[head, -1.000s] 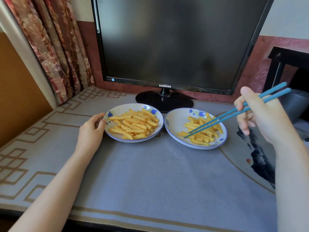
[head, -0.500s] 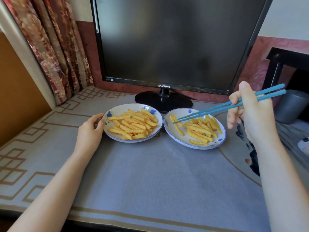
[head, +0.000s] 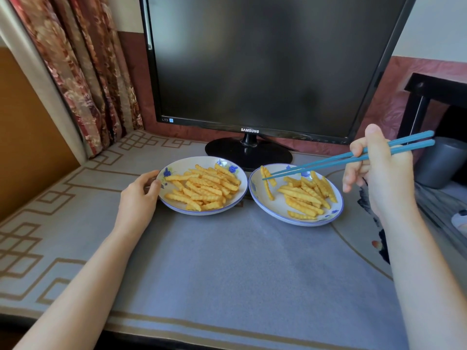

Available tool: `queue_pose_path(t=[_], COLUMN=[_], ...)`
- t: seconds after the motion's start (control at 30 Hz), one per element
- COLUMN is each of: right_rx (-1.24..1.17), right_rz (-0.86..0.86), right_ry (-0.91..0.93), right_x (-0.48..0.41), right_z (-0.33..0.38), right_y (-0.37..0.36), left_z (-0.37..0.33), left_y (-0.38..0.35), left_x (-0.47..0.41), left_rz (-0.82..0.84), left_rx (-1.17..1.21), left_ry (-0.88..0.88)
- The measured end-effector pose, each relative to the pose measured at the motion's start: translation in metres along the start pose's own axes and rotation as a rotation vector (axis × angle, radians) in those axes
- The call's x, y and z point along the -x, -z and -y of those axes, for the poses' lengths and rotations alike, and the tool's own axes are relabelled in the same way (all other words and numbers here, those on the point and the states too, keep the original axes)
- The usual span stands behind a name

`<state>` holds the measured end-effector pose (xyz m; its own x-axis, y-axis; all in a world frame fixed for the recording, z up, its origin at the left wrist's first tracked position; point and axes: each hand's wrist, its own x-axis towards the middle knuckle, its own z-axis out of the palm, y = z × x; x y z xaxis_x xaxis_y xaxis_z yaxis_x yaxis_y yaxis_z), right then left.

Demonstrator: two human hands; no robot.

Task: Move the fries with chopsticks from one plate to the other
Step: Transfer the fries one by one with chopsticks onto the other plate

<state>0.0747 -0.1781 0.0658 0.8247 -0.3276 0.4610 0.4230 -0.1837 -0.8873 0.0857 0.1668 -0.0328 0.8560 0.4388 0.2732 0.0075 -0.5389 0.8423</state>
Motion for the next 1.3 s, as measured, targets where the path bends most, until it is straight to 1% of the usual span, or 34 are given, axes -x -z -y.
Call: queue_pose_path(t=[0.2, 0.33, 0.5, 0.7, 0.93, 1.03, 1.13, 1.3], right_rx=[-0.114, -0.184, -0.211, -0.159, -0.158, -0.188, -0.200, -0.127], right_rz=[-0.080, -0.059, 0.049, 0.220, 0.382, 0.359, 0.295, 0.160], right_ry=[-0.023, -0.017, 0.000, 0.019, -0.014, -0.005, -0.004, 0.001], right_x=[0.001, 0.003, 0.006, 0.016, 0.028, 0.026, 0.019, 0.005], right_z=[0.004, 0.015, 0.018, 0.007, -0.007, -0.005, 0.001, 0.006], right_y=[-0.009, -0.029, -0.068, -0.109, -0.122, -0.111, -0.092, -0.044], left_z=[-0.001, -0.002, -0.002, -0.002, -0.001, -0.001, -0.001, 0.000], left_y=[0.000, 0.000, 0.000, 0.001, 0.000, 0.000, 0.000, 0.000], left_x=[0.000, 0.001, 0.000, 0.001, 0.000, 0.000, 0.000, 0.000], left_rz=[0.001, 0.002, 0.004, 0.004, 0.006, 0.005, 0.006, 0.010], left_rx=[0.013, 0.013, 0.009, 0.010, 0.014, 0.010, 0.008, 0.012], left_ry=[0.000, 0.003, 0.002, -0.001, 0.010, 0.007, 0.007, 0.013])
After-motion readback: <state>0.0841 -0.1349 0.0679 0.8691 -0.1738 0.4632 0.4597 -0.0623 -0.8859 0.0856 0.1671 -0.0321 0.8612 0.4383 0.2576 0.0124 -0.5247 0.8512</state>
